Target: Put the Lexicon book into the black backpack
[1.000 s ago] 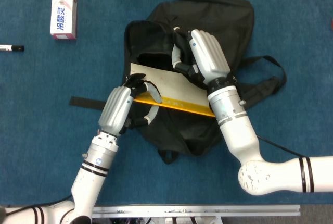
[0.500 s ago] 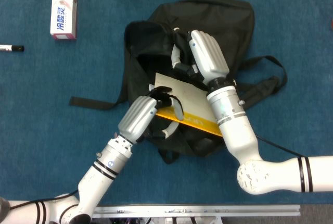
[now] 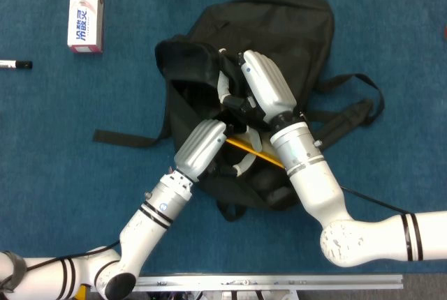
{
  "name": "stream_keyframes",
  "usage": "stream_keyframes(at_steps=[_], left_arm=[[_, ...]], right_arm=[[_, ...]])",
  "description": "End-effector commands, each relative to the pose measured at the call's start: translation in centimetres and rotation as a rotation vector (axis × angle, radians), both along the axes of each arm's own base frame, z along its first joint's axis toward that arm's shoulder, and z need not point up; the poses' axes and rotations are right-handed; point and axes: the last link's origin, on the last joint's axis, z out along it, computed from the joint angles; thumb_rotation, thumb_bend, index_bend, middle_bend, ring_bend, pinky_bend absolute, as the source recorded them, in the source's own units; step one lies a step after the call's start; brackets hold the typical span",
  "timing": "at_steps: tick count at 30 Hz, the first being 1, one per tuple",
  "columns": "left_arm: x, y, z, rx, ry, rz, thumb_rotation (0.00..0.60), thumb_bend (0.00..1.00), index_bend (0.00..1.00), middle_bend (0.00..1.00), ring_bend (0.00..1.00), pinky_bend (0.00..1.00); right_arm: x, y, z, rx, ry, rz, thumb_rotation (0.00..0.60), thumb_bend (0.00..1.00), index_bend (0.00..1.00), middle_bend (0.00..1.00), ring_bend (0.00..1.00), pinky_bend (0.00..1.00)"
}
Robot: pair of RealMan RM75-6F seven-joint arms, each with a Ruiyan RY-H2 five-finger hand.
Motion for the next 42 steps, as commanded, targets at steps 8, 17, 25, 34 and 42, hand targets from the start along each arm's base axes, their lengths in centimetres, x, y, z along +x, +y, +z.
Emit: stream_keyframes(at_steps=[8, 17, 25, 34, 42], left_arm=[[-1.4, 1.9, -0.6, 0.074, 0.013, 0.185, 0.6, 0.38, 0.65, 0.47, 0.38, 0.19], [-3.4, 2.8, 0.9, 0.153, 0.008, 0.314, 0.6, 0.38, 0.65, 0.48, 0.38, 0.19], [-3.9, 3.5, 3.1, 0.229, -0.113, 0.383, 0.6, 0.38, 0.65, 0.48, 0.38, 0.19], [-3.8, 2.1, 2.7, 0.231, -0.165, 0.37, 0.6, 0.38, 0.63, 0.47, 0.36, 0.19], [-4.0, 0.2, -0.1, 0.194, -0.09, 0.33, 0.6, 0.38, 0.63, 0.46, 0.36, 0.19]], right_arm=[[-0.4, 0.2, 1.1, 0.003, -0.029, 0.001, 0.6, 0.72, 0.55, 0.54, 0.51, 0.81], [-0.9, 0.0, 1.4, 0.005, -0.041, -0.018, 0.6, 0.72, 0.55, 0.54, 0.52, 0.81], [-0.9, -0.2, 1.5, 0.006, -0.048, -0.031, 0.6, 0.72, 0.55, 0.54, 0.52, 0.81], [-1.0, -0.3, 1.4, 0.008, -0.049, -0.045, 0.6, 0.72, 0.55, 0.54, 0.52, 0.81], [-0.9, -0.3, 1.0, 0.019, -0.056, -0.054, 0.6, 0.72, 0.55, 0.54, 0.52, 0.81]])
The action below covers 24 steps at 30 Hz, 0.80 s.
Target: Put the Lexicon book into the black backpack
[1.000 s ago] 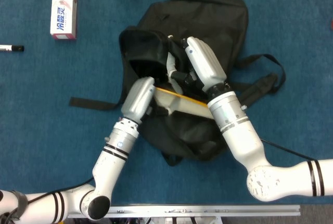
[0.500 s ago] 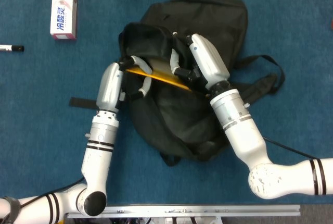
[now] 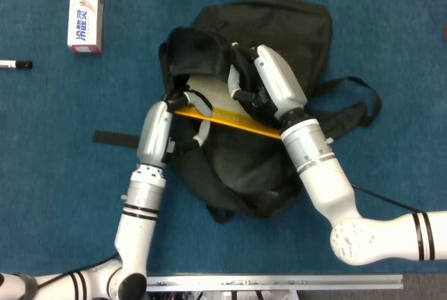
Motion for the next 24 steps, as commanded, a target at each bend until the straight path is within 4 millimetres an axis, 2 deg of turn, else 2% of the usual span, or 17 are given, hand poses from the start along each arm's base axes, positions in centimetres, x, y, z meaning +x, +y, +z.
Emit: stream_keyframes(at_steps=[1, 6, 8, 11, 14, 16, 19, 24], left_arm=[[0.2, -0.5, -1.0, -0.011, 0.021, -0.006, 0.6, 0.38, 0.64, 0.46, 0.36, 0.19], [0.1, -0.9, -1.7, -0.02, 0.087, -0.046, 0.6, 0.38, 0.63, 0.45, 0.36, 0.19], [-0.2, -1.3, -1.9, -0.034, 0.118, -0.068, 0.6, 0.39, 0.6, 0.41, 0.32, 0.19], [-0.4, -1.6, -1.9, -0.041, 0.162, -0.112, 0.6, 0.38, 0.48, 0.29, 0.21, 0.16], [-0.4, -1.8, -1.7, -0.034, 0.207, -0.155, 0.6, 0.38, 0.32, 0.12, 0.07, 0.12], [-0.4, -1.8, -1.6, -0.028, 0.241, -0.182, 0.6, 0.38, 0.23, 0.04, 0.02, 0.1], [-0.2, -1.8, -1.4, -0.02, 0.27, -0.201, 0.6, 0.37, 0.11, 0.0, 0.0, 0.08], [0.1, -1.4, -1.1, -0.006, 0.3, -0.183, 0.6, 0.32, 0.0, 0.0, 0.0, 0.04]], right_arm=[[0.0, 0.0, -0.1, 0.002, -0.003, -0.003, 0.6, 0.72, 0.55, 0.54, 0.52, 0.81], [0.0, 0.0, 0.0, 0.002, -0.008, -0.006, 0.6, 0.72, 0.55, 0.54, 0.52, 0.81], [0.1, 0.0, 0.0, 0.005, -0.011, -0.006, 0.6, 0.72, 0.55, 0.54, 0.52, 0.81], [0.0, 0.0, 0.0, 0.005, -0.01, -0.005, 0.6, 0.72, 0.55, 0.54, 0.52, 0.81], [-0.1, 0.0, -0.1, 0.007, -0.008, -0.007, 0.6, 0.72, 0.55, 0.54, 0.52, 0.81], [-0.2, -0.1, 0.0, 0.009, -0.011, -0.009, 0.6, 0.72, 0.55, 0.54, 0.52, 0.81], [-0.2, 0.0, 0.0, 0.012, -0.013, -0.006, 0.6, 0.72, 0.55, 0.54, 0.52, 0.81], [-0.2, 0.0, 0.1, 0.011, -0.017, -0.005, 0.6, 0.72, 0.55, 0.54, 0.52, 0.81]])
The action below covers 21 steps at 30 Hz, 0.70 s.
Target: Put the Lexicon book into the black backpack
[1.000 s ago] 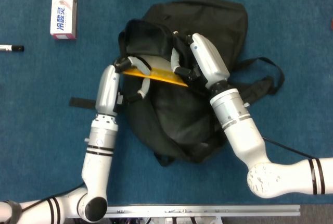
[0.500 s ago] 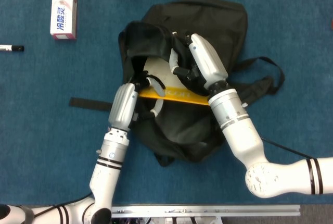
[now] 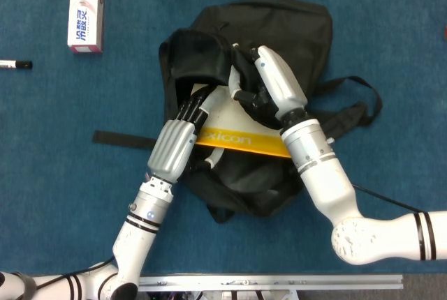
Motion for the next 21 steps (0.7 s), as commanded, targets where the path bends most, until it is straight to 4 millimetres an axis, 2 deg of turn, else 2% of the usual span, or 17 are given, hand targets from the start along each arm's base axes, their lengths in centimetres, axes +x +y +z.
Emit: stream_keyframes(at_steps=[1, 12, 16, 21], left_arm=[[0.2, 0.4, 0.3, 0.009, 0.011, 0.022, 0.6, 0.31, 0.0, 0.0, 0.0, 0.03], [-0.3, 0.5, 1.6, 0.052, 0.211, -0.021, 0.6, 0.31, 0.0, 0.0, 0.0, 0.0], [-0.2, 0.2, 2.1, 0.078, 0.256, -0.054, 0.6, 0.31, 0.0, 0.0, 0.0, 0.0], [-1.0, 0.1, 3.1, 0.096, 0.322, -0.068, 0.6, 0.31, 0.0, 0.0, 0.0, 0.0]], right_arm=[[0.0, 0.0, 0.1, 0.0, 0.0, 0.001, 0.6, 0.72, 0.55, 0.54, 0.52, 0.81], [-0.2, -0.1, 0.2, 0.006, -0.013, 0.005, 0.6, 0.72, 0.55, 0.54, 0.52, 0.81], [-0.5, -0.5, 0.7, -0.011, -0.018, -0.002, 0.6, 0.72, 0.55, 0.54, 0.52, 0.81], [-1.0, -0.9, 1.4, -0.021, -0.027, -0.016, 0.6, 0.72, 0.55, 0.54, 0.52, 0.81]])
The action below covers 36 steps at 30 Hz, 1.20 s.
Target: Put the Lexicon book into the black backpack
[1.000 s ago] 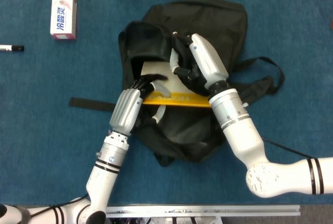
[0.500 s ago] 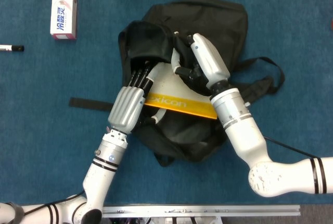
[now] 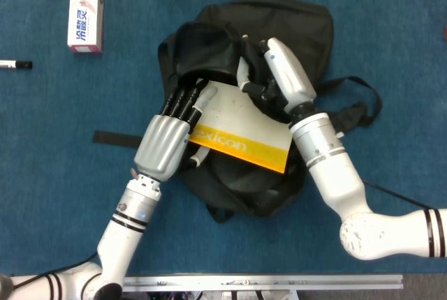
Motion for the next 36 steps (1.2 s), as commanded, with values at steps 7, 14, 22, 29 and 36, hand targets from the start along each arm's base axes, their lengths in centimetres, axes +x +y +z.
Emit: stream_keyframes(at_steps=[7, 14, 22, 29, 36], left_arm=[[-2.5, 0.2, 2.9, 0.027, 0.044, 0.047, 0.6, 0.3, 0.0, 0.0, 0.0, 0.0], [-5.1, 1.0, 6.6, 0.085, 0.058, 0.101, 0.6, 0.31, 0.0, 0.0, 0.0, 0.0], [-7.3, 1.5, 9.7, 0.134, 0.056, 0.161, 0.6, 0.31, 0.0, 0.0, 0.0, 0.0], [-8.5, 2.1, 11.1, 0.166, 0.053, 0.19, 0.6, 0.3, 0.0, 0.0, 0.0, 0.0], [-9.0, 2.6, 12.1, 0.187, 0.048, 0.209, 0.6, 0.3, 0.0, 0.0, 0.0, 0.0]], right_arm=[[-0.9, -0.2, 0.9, -0.005, -0.003, -0.002, 0.6, 0.72, 0.55, 0.54, 0.52, 0.81], [-1.5, 0.0, 1.1, -0.003, 0.028, 0.025, 0.6, 0.72, 0.55, 0.54, 0.52, 0.81], [-2.8, 1.4, 0.4, 0.064, 0.152, 0.139, 0.6, 0.6, 0.51, 0.45, 0.4, 0.7], [-4.1, 2.5, -0.2, 0.144, 0.323, 0.25, 0.6, 0.06, 0.13, 0.23, 0.19, 0.44], [-4.8, 2.6, 0.8, 0.154, 0.367, 0.258, 0.6, 0.0, 0.0, 0.15, 0.13, 0.39]])
